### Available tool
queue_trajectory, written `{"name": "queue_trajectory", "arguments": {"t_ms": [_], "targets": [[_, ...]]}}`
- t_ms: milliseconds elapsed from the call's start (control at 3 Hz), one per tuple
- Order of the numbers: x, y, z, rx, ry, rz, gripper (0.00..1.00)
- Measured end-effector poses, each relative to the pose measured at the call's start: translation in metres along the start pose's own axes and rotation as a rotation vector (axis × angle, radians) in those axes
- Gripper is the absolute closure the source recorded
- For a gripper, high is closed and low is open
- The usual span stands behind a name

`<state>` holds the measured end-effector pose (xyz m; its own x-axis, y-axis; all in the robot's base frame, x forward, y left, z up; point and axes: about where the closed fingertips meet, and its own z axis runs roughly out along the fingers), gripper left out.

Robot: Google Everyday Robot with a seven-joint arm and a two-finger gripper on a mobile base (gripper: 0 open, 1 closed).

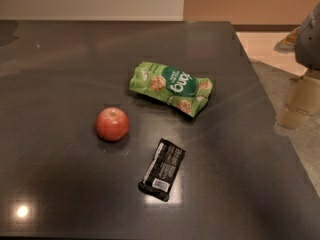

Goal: Pick rxbar chocolate

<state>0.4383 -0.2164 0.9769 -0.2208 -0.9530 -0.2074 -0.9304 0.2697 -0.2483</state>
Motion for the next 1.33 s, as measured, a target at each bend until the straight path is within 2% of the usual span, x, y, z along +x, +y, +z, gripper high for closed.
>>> {"name": "queue_trajectory", "arguments": {"t_ms": [333, 667, 1000, 1333], "targets": [[0.000, 0.000, 0.000, 0.000, 0.000, 0.000, 0.00], [-0.015, 0.008, 0.001, -0.024, -0.005, -0.084, 0.00], [-0.045, 0.022, 0.000, -0.056, -0.016, -0.250, 0.00], [-0.083, 0.038, 0.008, -0.089, -0.005, -0.450, 0.00]]}}
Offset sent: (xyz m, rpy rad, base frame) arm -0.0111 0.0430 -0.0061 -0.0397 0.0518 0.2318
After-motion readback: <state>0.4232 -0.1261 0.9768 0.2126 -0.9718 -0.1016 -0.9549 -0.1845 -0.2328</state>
